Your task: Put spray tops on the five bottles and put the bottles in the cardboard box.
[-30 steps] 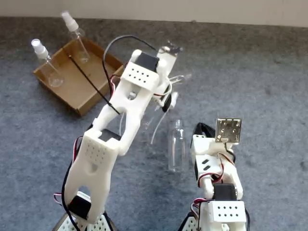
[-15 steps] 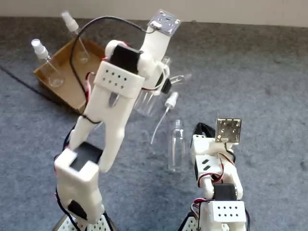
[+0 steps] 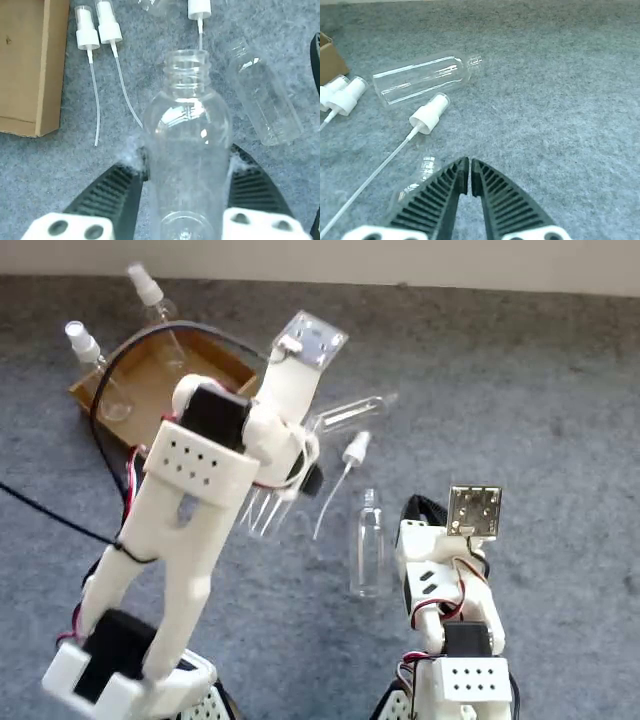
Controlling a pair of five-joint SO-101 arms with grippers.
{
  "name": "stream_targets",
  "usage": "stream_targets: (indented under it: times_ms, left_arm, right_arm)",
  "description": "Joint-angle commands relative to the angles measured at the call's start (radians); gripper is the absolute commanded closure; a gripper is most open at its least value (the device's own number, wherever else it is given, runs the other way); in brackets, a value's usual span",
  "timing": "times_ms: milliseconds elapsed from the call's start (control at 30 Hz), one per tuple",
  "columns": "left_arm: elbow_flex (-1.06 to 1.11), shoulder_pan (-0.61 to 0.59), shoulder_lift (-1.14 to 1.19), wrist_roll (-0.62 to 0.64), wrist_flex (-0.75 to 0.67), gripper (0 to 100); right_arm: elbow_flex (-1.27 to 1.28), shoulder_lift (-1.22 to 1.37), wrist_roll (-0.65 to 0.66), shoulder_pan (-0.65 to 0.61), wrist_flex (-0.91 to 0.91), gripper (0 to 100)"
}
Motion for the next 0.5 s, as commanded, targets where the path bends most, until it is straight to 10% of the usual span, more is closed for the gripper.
stream_targets:
  times_ms: [0,467]
  left_arm:
    - [0.151,0.015,-0.153,0.009,-0.078,88]
    - [0.805,0.008,-0.464,0.008,-0.706,88]
  right_arm:
    - [0.031,-0.012,-0.003,0.005,-0.025,99.4]
    - [0.030,-0.012,-0.003,-0.002,-0.025,99.4]
